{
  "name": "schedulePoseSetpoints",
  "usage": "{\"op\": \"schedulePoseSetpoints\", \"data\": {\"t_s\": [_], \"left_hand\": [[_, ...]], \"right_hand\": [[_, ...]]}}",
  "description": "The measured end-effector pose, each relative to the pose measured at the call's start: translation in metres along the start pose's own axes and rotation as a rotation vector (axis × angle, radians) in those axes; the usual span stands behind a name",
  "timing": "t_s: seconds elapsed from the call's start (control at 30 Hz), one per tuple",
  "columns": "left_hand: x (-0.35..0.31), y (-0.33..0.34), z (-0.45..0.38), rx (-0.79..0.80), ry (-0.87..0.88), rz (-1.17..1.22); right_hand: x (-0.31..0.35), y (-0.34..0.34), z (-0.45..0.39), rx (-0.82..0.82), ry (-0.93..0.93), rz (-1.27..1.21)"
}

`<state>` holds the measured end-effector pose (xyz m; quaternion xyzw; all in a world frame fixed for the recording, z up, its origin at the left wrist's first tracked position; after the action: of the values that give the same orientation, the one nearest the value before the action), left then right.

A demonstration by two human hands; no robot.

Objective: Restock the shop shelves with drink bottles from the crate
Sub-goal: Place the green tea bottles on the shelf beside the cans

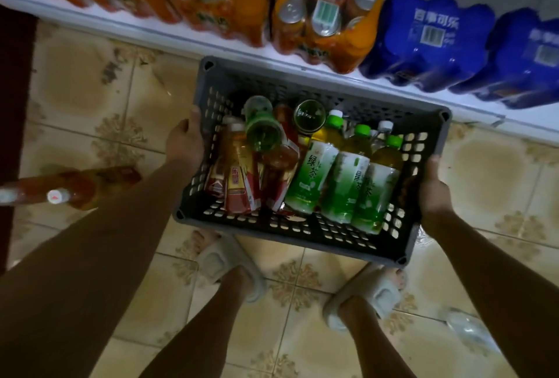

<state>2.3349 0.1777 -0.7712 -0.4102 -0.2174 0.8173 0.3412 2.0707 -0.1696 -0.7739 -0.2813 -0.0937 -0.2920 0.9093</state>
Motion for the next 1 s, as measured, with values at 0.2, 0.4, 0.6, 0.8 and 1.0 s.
{"op": "schedulePoseSetpoints", "data": {"t_s": [0.2,0.4,0.6,0.8,1.0], "left_hand": [[-0.018,-0.006,0.040,-0.240,0.290,-0.169],[-0.012,0.023,0.097,-0.084,0.536,-0.275],[0.012,0.075,0.134,0.330,0.959,-0.612],[0.016,0.091,0.128,0.308,0.723,-0.400],[0.020,0.088,0.126,0.278,0.674,-0.243]], "right_hand": [[0.034,-0.022,0.037,-0.475,-0.434,0.179],[0.040,0.045,0.094,-0.001,-0.416,0.399],[0.006,0.137,0.076,0.209,-0.079,0.521],[-0.009,0.169,0.060,0.129,0.044,0.505],[-0.008,0.163,0.052,0.160,0.004,0.549]]}}
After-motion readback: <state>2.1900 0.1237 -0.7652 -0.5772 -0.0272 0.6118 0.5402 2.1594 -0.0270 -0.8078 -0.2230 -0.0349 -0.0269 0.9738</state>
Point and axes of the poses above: each hand's wrist, its own z-axis away from the middle knuckle, its own y-axis out of the palm, x = y × z, the point moved 4 cm from there along -z, towards the middle knuckle, and after that the axes turned 6 degrees about y, right-handed, at the moved point
